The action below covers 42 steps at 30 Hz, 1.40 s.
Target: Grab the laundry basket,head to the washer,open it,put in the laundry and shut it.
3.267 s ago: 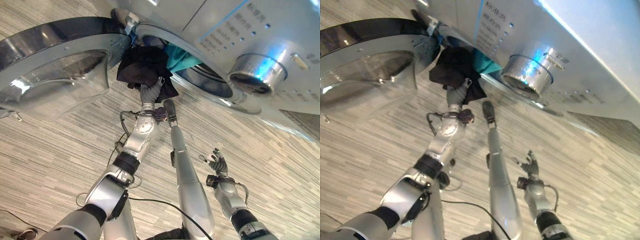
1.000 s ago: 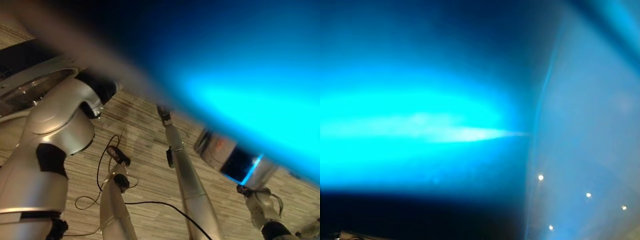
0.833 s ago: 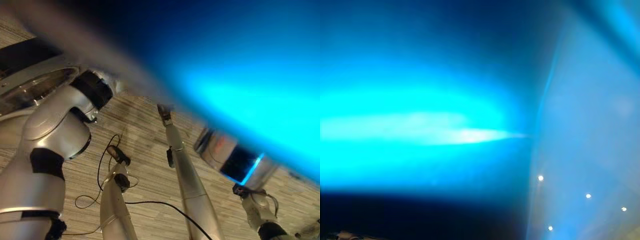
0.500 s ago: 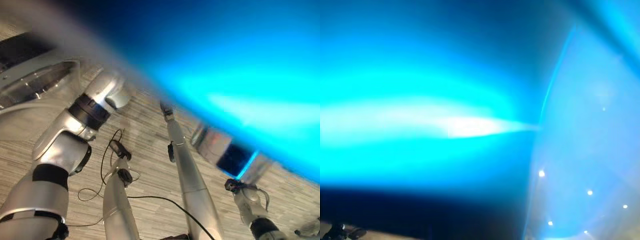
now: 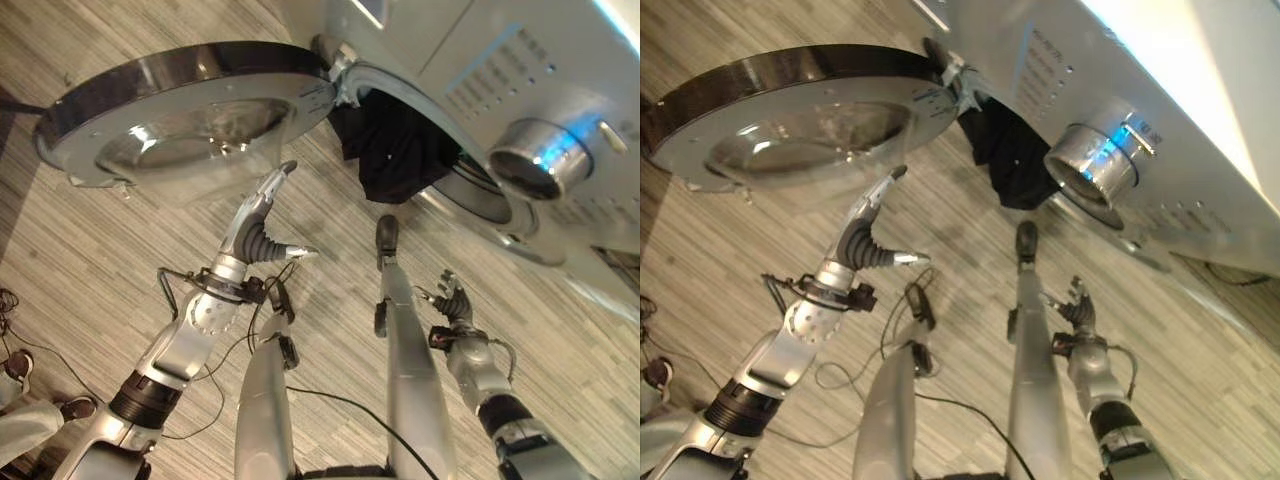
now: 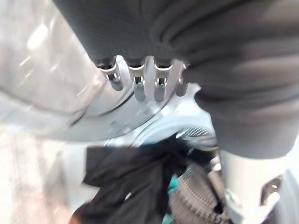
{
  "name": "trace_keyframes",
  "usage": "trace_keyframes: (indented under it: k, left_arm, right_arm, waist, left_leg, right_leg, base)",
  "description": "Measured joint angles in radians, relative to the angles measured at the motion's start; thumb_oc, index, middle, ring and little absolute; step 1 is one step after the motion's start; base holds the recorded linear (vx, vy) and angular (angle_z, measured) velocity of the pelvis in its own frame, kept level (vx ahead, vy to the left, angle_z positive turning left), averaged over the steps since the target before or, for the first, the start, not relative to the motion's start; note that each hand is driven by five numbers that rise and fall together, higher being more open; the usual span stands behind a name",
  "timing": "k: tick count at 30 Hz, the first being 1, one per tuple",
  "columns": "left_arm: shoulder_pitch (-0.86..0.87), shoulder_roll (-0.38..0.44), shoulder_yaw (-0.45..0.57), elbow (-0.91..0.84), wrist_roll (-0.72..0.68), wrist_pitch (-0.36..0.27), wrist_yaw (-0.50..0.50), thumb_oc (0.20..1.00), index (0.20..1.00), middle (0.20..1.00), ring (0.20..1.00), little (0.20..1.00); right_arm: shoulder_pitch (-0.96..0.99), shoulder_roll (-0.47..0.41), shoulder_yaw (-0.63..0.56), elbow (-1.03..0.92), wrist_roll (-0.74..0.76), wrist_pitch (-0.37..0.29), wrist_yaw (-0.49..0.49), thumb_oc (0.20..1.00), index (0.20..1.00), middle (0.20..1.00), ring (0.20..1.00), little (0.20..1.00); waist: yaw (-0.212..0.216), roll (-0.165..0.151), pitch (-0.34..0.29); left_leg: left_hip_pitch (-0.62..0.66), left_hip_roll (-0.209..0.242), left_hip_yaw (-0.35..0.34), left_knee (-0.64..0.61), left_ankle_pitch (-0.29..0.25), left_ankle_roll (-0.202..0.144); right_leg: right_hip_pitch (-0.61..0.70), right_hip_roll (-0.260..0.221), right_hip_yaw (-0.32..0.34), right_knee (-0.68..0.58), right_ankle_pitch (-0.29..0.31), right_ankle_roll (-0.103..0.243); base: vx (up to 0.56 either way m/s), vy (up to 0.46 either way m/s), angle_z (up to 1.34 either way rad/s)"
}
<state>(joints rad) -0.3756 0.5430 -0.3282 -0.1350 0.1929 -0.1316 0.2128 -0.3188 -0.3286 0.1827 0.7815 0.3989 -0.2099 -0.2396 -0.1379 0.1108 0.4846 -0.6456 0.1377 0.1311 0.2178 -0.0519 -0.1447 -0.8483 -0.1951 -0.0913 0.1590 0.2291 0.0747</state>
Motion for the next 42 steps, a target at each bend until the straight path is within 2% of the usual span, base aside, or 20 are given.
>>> trace_keyframes:
  k: [5,6,9,10,12,14,15,16,20,23,28,32,35,42]
  left_arm:
    - [0.011,0.003,-0.005,0.075,0.007,-0.001,0.006,1.000,1.000,1.000,1.000,1.000]
    - [0.070,0.023,0.007,0.086,0.013,0.000,0.010,1.000,1.000,1.000,1.000,1.000]
    - [0.163,0.049,0.014,0.085,0.023,0.000,0.009,1.000,1.000,1.000,1.000,1.000]
    - [0.242,0.048,0.043,0.065,0.024,-0.002,0.009,1.000,1.000,1.000,1.000,1.000]
    - [0.310,0.053,0.057,0.065,0.024,0.000,0.008,1.000,1.000,1.000,1.000,1.000]
    - [0.354,0.053,0.072,0.051,0.023,-0.003,0.008,1.000,1.000,1.000,1.000,1.000]
    - [0.358,0.053,0.070,0.052,0.023,-0.002,0.006,1.000,1.000,1.000,1.000,1.000]
    - [0.362,0.038,0.067,0.049,0.022,-0.009,-0.001,1.000,1.000,1.000,1.000,1.000]
    - [0.321,0.039,0.040,0.043,0.020,-0.022,-0.003,1.000,1.000,1.000,1.000,1.000]
    - [0.260,0.038,-0.006,0.043,0.009,-0.040,-0.003,1.000,1.000,1.000,1.000,1.000]
    - [0.238,0.039,-0.006,0.045,0.000,-0.040,-0.001,1.000,1.000,1.000,1.000,1.000]
    - [0.239,0.040,-0.005,0.039,-0.065,-0.053,0.001,1.000,1.000,1.000,1.000,1.000]
    - [0.239,0.038,-0.005,0.042,-0.078,-0.076,0.005,1.000,1.000,1.000,1.000,1.000]
    - [0.225,0.040,-0.006,0.039,-0.078,-0.078,0.014,1.000,1.000,1.000,1.000,1.000]
  right_arm:
    - [-0.088,-0.023,0.078,0.239,-0.138,0.065,-0.038,1.000,1.000,1.000,1.000,1.000]
    - [-0.147,-0.046,0.081,0.314,-0.173,0.080,-0.049,1.000,1.000,1.000,1.000,1.000]
    - [-0.232,-0.102,0.082,0.396,-0.200,0.098,-0.067,1.000,1.000,1.000,1.000,1.000]
    - [-0.295,-0.152,0.077,0.435,-0.220,0.110,-0.069,1.000,1.000,1.000,1.000,1.000]
    - [-0.357,-0.192,0.088,0.470,-0.229,0.125,-0.078,1.000,1.000,1.000,1.000,1.000]
    - [-0.416,-0.214,0.086,0.498,-0.239,0.126,-0.085,1.000,1.000,1.000,1.000,1.000]
    - [-0.432,-0.220,0.086,0.500,-0.241,0.126,-0.085,1.000,1.000,1.000,1.000,1.000]
    - [-0.474,-0.236,0.057,0.525,-0.243,0.127,-0.084,1.000,1.000,1.000,1.000,1.000]
    - [-0.535,-0.247,0.040,0.521,-0.215,0.122,-0.085,1.000,1.000,1.000,1.000,1.000]
    - [-0.586,-0.240,0.022,0.525,-0.182,0.123,-0.086,1.000,1.000,1.000,1.000,1.000]
    - [-0.624,-0.235,0.016,0.518,-0.155,0.112,-0.092,1.000,1.000,1.000,1.000,1.000]
    - [-0.643,-0.255,0.010,0.520,-0.137,0.102,-0.125,1.000,1.000,1.000,1.000,1.000]
    - [-0.648,-0.291,-0.038,0.554,-0.112,0.099,-0.133,1.000,1.000,1.000,1.000,1.000]
    - [-0.525,-0.294,-0.152,0.590,-0.009,0.077,-0.149,1.000,1.000,1.000,1.000,1.000]
  waist:
    - [0.026,-0.001,0.001]
    - [0.048,0.004,0.003]
    - [0.071,0.030,0.016]
    - [0.096,0.052,0.025]
    - [0.126,0.069,0.027]
    - [0.147,0.070,0.026]
    - [0.156,0.071,0.026]
    - [0.188,0.077,0.021]
    - [0.221,0.078,0.021]
    - [0.234,0.079,0.020]
    - [0.245,0.079,0.020]
    - [0.260,0.084,0.017]
    - [0.265,0.100,0.006]
    - [0.252,0.098,0.007]
  left_leg:
    - [0.054,-0.018,-0.038,-0.027,0.022,0.012]
    - [0.046,-0.028,-0.041,-0.026,0.025,0.015]
    - [0.030,-0.045,-0.048,-0.018,0.028,0.023]
    - [0.011,-0.060,-0.050,-0.013,0.031,0.030]
    - [-0.009,-0.076,-0.048,-0.013,0.035,0.036]
    - [-0.036,-0.081,-0.047,-0.010,0.037,0.043]
    - [-0.047,-0.084,-0.049,-0.009,0.039,0.043]
    - [-0.073,-0.099,-0.056,-0.009,0.046,0.049]
    - [-0.099,-0.125,-0.066,-0.009,0.055,0.061]
    - [-0.128,-0.144,-0.080,0.001,0.058,0.065]
    - [-0.162,-0.155,-0.096,0.020,0.059,0.067]
    - [-0.182,-0.171,-0.100,0.020,0.066,0.079]
    - [-0.215,-0.176,-0.127,0.024,0.073,0.079]
    - [-0.219,-0.176,-0.129,0.024,0.074,0.081]
  right_leg:
    - [0.090,-0.028,-0.041,-0.042,0.017,0.011]
    - [0.090,-0.040,-0.047,-0.049,0.024,0.010]
    - [0.088,-0.056,-0.050,-0.061,0.031,0.016]
    - [0.081,-0.068,-0.055,-0.074,0.040,0.023]
    - [0.065,-0.084,-0.052,-0.080,0.048,0.029]
    - [0.042,-0.092,-0.051,-0.085,0.055,0.034]
    - [0.032,-0.096,-0.052,-0.085,0.056,0.035]
    - [0.015,-0.109,-0.058,-0.089,0.065,0.034]
    - [0.002,-0.140,-0.061,-0.092,0.076,0.040]
    - [-0.006,-0.162,-0.079,-0.093,0.078,0.049]
    - [-0.009,-0.179,-0.106,-0.091,0.075,0.056]
    - [-0.019,-0.197,-0.115,-0.086,0.066,0.072]
    - [-0.029,-0.202,-0.143,-0.084,0.065,0.072]
    - [-0.028,-0.206,-0.151,-0.073,0.056,0.072]
  base:
    - [-0.06,0.045,0.22]
    - [-0.07,0.074,0.19]
    - [-0.05,0.080,0.17]
    - [-0.05,0.115,0.18]
    - [-0.03,0.049,0.13]
    - [-0.03,0.032,0.08]
    - [-0.04,0.067,0.20]
    - [-0.02,0.058,0.22]
    - [-0.02,0.029,0.19]
    - [-0.02,-0.002,0.20]
    - [-0.01,-0.006,0.16]
    - [0.00,-0.037,0.12]
    - [-0.02,-0.006,0.20]
    - [0.01,-0.024,0.05]
